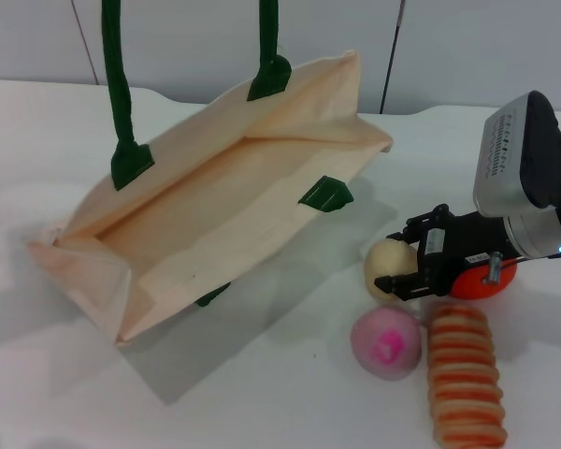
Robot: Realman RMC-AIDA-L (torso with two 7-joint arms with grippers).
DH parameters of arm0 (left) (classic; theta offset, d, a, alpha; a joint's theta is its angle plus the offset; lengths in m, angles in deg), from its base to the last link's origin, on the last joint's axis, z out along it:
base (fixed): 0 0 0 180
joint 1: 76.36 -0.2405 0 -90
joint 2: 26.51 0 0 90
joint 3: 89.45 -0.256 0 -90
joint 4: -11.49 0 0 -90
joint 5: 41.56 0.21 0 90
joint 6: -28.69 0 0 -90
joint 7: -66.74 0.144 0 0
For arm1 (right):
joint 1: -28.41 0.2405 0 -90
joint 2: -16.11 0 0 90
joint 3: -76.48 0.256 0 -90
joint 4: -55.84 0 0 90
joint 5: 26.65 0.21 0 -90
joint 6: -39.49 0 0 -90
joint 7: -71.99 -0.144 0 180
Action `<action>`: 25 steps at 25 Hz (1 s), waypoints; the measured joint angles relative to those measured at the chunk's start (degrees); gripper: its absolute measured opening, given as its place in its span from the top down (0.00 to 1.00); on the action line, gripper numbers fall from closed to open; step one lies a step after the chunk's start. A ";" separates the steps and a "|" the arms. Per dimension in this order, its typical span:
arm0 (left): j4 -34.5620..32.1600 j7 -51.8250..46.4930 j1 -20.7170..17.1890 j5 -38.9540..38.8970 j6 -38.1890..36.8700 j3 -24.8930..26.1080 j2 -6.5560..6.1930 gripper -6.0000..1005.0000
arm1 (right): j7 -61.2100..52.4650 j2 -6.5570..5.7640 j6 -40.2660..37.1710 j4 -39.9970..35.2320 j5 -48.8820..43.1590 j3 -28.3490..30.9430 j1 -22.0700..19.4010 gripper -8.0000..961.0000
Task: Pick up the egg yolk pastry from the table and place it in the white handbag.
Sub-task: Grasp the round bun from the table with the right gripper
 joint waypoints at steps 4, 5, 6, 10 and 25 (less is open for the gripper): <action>0.00 0.00 -0.05 0.06 0.00 0.00 0.00 0.90 | -0.54 0.04 -0.01 -0.31 0.25 0.07 -0.11 0.32; 0.00 0.00 -0.08 0.06 0.00 0.00 0.00 0.90 | -0.60 0.06 0.07 -0.72 0.35 0.15 -0.25 0.32; 0.00 0.00 -0.09 0.06 0.00 0.00 0.00 0.90 | -0.70 0.06 0.17 -1.24 0.45 0.27 -0.44 0.32; 0.00 0.00 -0.10 0.04 0.00 0.00 0.00 0.90 | -1.84 0.13 0.52 -4.01 0.55 0.16 -1.50 0.32; 0.00 0.00 -0.08 -0.01 0.07 0.00 0.00 0.90 | -3.82 -0.02 9.30 -22.16 7.52 0.62 -9.81 0.33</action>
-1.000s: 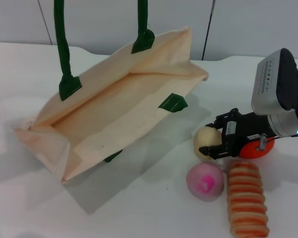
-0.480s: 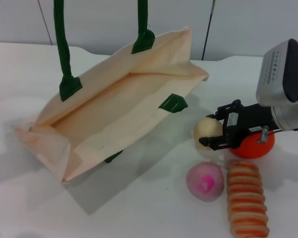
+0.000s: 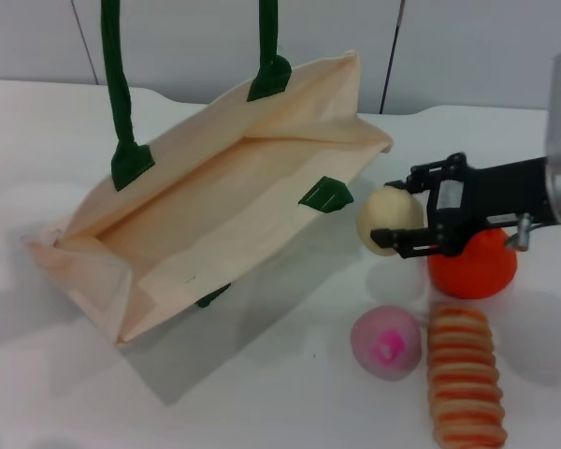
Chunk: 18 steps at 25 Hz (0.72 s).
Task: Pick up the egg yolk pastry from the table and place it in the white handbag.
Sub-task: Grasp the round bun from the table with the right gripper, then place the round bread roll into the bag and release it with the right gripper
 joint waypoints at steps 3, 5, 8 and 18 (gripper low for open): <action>0.00 0.00 0.00 0.00 0.01 0.00 0.00 0.90 | -0.59 0.00 3.16 -5.31 1.90 -0.10 -1.77 0.33; -0.01 0.00 0.00 0.00 0.01 0.00 0.00 0.90 | -0.65 0.06 4.95 -7.24 3.72 -0.65 -1.95 0.33; -0.09 0.00 0.20 0.00 0.02 0.00 0.00 0.90 | -0.66 0.03 5.97 -8.01 6.06 -2.42 -1.24 0.33; -0.78 0.00 1.27 0.00 0.01 0.00 0.00 0.90 | -0.57 0.08 -0.93 -5.67 12.26 -13.49 5.50 0.33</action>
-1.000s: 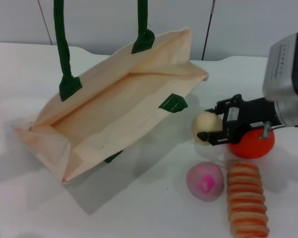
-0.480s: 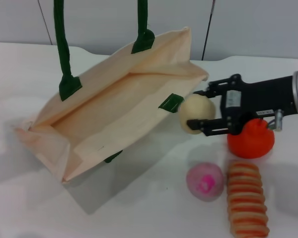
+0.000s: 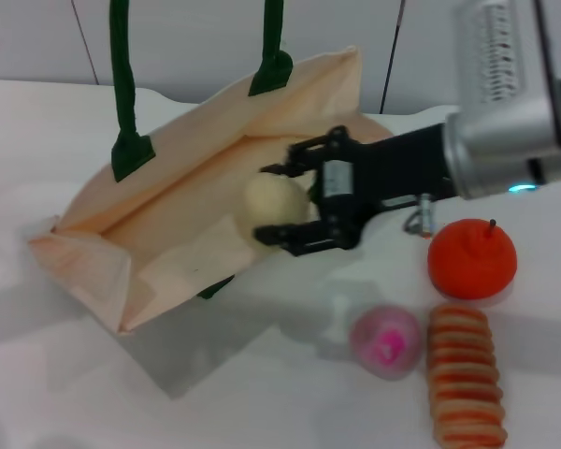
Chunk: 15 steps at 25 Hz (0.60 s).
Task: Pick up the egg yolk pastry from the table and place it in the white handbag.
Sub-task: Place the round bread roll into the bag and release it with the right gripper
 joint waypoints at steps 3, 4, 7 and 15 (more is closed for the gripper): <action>-0.05 0.00 0.27 0.00 0.00 0.00 0.00 0.90 | 0.09 0.01 -3.00 1.56 1.71 -2.79 2.32 0.33; -0.07 0.00 0.36 0.00 0.00 0.00 0.00 0.90 | 0.15 0.04 -3.90 2.31 2.25 -3.61 3.13 0.33; -0.10 0.00 0.67 0.00 0.00 0.00 0.00 0.90 | 0.57 0.03 -6.56 4.72 3.98 -5.88 5.33 0.33; -0.11 -0.04 1.52 -0.01 0.00 0.09 0.00 0.90 | 0.77 0.16 -18.63 14.40 6.65 -12.55 12.19 0.33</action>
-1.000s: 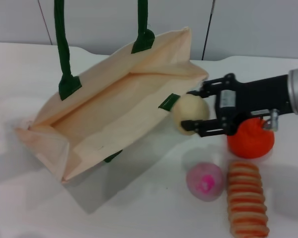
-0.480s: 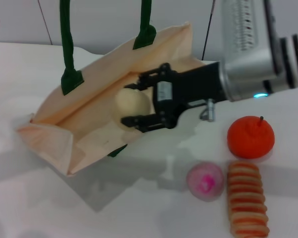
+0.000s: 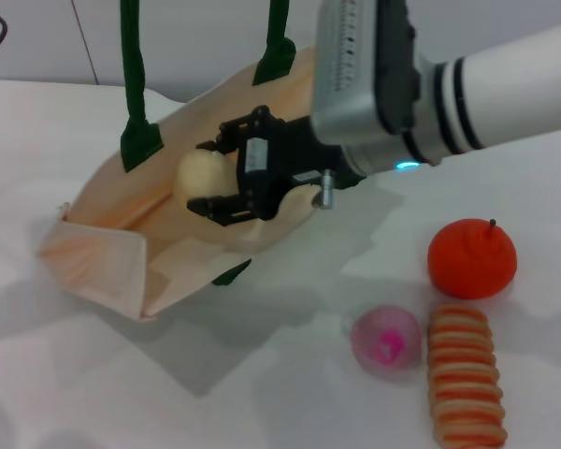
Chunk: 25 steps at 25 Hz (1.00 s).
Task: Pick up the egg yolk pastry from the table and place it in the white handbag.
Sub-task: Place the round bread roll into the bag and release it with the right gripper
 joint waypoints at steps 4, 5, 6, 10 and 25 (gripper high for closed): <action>0.00 -0.04 0.18 -0.07 0.00 0.00 0.00 0.90 | 0.05 0.02 -6.09 3.11 1.73 -2.64 2.20 0.33; 0.00 -0.05 0.24 -0.17 0.00 0.00 0.00 0.90 | -0.01 0.03 -7.84 3.69 1.86 -3.24 2.40 0.33; 0.00 -0.07 0.27 -0.32 0.00 0.00 0.00 0.90 | -0.14 0.05 -9.53 4.26 1.93 -3.77 2.55 0.33; -0.03 -0.14 0.26 -1.26 0.05 0.08 0.00 0.90 | -0.52 0.04 -14.59 5.73 2.00 -5.35 2.77 0.33; -0.09 -0.13 -2.80 -4.22 2.06 0.00 0.00 0.90 | -0.86 -0.68 -7.33 -5.46 2.83 0.43 -5.80 0.26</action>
